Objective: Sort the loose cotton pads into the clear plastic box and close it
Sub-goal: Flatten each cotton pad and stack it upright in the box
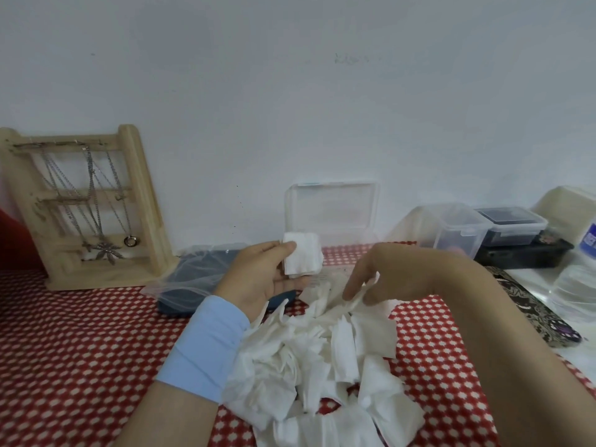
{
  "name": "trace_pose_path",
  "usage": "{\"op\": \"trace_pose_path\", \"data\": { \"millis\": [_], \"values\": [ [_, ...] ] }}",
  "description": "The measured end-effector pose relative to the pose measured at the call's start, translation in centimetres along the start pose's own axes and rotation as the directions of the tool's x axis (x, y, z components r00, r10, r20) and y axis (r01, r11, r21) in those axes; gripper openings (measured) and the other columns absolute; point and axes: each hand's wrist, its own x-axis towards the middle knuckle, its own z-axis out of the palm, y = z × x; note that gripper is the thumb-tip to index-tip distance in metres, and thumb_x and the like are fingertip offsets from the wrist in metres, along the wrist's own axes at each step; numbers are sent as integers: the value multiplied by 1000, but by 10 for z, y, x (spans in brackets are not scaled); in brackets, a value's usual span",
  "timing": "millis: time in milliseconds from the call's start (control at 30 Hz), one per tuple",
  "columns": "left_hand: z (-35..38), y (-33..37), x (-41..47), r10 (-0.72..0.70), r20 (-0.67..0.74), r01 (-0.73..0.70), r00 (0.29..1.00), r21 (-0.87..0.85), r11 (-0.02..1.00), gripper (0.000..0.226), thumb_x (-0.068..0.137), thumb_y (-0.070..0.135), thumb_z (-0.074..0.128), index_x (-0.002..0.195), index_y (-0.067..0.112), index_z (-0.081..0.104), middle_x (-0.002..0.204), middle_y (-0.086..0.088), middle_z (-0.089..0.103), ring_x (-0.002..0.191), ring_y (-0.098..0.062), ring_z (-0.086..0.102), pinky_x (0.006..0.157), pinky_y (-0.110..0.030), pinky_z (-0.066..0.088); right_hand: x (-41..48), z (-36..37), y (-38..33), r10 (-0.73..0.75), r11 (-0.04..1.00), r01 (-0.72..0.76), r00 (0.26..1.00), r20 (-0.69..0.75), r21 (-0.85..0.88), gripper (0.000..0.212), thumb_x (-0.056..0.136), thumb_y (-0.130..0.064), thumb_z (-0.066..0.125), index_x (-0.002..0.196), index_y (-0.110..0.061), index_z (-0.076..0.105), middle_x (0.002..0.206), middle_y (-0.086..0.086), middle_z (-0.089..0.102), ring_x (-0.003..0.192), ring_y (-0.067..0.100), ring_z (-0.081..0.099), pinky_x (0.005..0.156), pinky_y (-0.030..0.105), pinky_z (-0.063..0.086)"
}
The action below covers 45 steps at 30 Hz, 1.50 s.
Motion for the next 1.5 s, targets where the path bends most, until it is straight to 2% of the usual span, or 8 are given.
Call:
{"op": "trace_pose_path", "data": {
  "millis": [167, 300, 733, 933, 1067, 1233, 1367, 1500],
  "values": [
    [-3, 0, 2, 68, -81, -67, 994, 12, 998, 13, 96, 12, 65, 105, 3, 71, 106, -15, 76, 95, -26, 75, 70, -29, 63, 4, -6, 0, 24, 942, 116, 912, -409, 316, 13, 93, -22, 71, 102, -28, 79, 98, -15, 75, 88, 3, 68, 86, 19, 50],
    [1, -2, 0, 103, -74, -104, 992, -15, 994, 14, 95, 12, 66, 106, 4, 73, 103, -11, 78, 95, -23, 75, 74, -27, 62, -1, -6, -21, 60, 571, 325, 900, -433, 754, 9, 93, -12, 70, 94, -12, 80, 85, 7, 77, 65, 13, 64, 62, 22, 48],
    [11, -3, -4, 25, 123, -11, 992, -110, 994, 27, 100, 16, 57, 118, 1, 69, 113, -19, 74, 104, -29, 73, 85, -36, 62, 13, 12, -39, 296, 665, 99, 875, -383, 740, 21, 78, -24, 86, 76, -8, 73, 43, -11, 53, 35, 3, 41, 37, 11, 33],
    [14, 1, -8, 42, 167, -18, 985, -145, 989, 27, 98, 26, 60, 111, 5, 71, 108, -16, 76, 96, -25, 75, 81, -33, 63, 22, 16, -35, 308, 637, 114, 869, -387, 763, 28, 80, -29, 84, 101, -20, 69, 83, -3, 72, 52, 3, 58, 43, 15, 42],
    [14, -1, -11, 91, 174, -97, 981, 26, 995, 16, 93, 1, 63, 106, 4, 73, 97, -12, 79, 89, -21, 77, 72, -25, 62, 22, 16, -30, 184, 600, 153, 929, -321, 785, 18, 85, -21, 78, 102, -22, 74, 77, -7, 72, 62, 9, 58, 52, 18, 42],
    [5, 1, -2, 96, -9, -95, 995, 47, 994, 25, 91, -6, 65, 115, 0, 69, 101, -12, 78, 91, -24, 76, 66, -25, 62, 6, -2, -17, 111, 881, 115, 893, -436, 459, 12, 84, -27, 81, 90, -25, 70, 82, -10, 71, 63, 1, 62, 63, 16, 46],
    [-2, 1, 3, 101, -63, -97, 993, 69, 993, 20, 93, -4, 64, 110, 5, 69, 107, -12, 75, 95, -23, 73, 67, -25, 62, -19, -13, -12, 33, 994, -32, 999, -1, 105, 13, 79, -39, 83, 89, -32, 78, 87, -14, 77, 80, 7, 72, 82, 25, 56],
    [-1, -2, 3, 79, -51, -73, 996, 108, 991, 19, 94, 6, 67, 113, 4, 70, 107, -11, 76, 93, -22, 76, 68, -27, 61, -10, 0, -19, 110, 993, -103, 985, 130, -61, 36, 74, -36, 88, 107, -33, 76, 98, -13, 76, 89, 6, 72, 91, 30, 58]
  ]
}}
